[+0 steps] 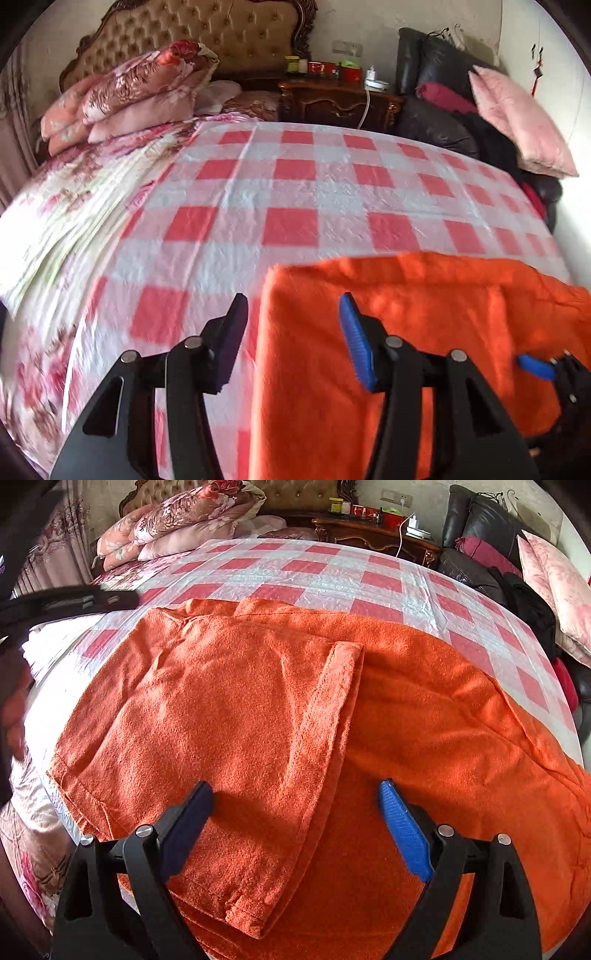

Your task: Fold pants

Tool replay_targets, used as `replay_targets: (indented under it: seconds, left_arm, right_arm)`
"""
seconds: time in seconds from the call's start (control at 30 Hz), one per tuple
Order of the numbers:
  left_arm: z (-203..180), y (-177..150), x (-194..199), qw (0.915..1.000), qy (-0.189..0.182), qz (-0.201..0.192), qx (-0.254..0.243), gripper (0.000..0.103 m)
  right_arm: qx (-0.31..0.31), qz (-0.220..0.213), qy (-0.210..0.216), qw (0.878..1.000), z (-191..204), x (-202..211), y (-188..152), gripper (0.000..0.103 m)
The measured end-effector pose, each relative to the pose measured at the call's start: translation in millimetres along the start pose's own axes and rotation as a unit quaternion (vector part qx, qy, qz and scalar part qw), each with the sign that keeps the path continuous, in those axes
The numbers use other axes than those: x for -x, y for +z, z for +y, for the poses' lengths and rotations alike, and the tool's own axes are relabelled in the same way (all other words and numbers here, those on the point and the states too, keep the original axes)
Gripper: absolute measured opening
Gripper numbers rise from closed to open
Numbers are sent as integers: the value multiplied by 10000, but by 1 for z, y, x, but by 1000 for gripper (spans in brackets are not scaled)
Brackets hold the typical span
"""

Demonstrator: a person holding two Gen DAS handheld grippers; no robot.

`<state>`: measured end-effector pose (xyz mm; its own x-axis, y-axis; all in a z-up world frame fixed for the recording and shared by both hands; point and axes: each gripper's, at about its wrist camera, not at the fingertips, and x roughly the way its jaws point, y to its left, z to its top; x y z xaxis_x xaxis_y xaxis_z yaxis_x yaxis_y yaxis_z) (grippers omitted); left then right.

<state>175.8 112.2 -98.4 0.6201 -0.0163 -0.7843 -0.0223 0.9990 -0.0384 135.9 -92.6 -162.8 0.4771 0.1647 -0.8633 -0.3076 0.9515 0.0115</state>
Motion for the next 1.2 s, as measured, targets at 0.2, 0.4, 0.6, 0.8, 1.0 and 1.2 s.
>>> replay_targets:
  seconds: [0.2,0.4,0.6,0.8,1.0,1.2]
  left_arm:
    - [-17,-65,7,9975,402,414,-408,41]
    - [-12,-94,16,9981,357,391,-330,40]
    - [-10,-99,16,9987,325,258,-296,41]
    - [26,-103,34,9982,-443,25,413,57]
    - [93,-127,39,9594,-1932,241,2040,52]
    - [128,-137,10,8825,-3268,718,3306,50]
  right_arm:
    - [8,-49,20,10000,0,0,-1,87]
    - [-36,-84,-15,10000,0,1,-2,87]
    - [-9,-56,3,10000,-1,1,-1,86]
    - [223,-635,-305,9973,6,30,18,86]
    - [504,-119,-763,9957,12,-12,33,87]
    - [479,-203,-736,9959,9,-13,30,88]
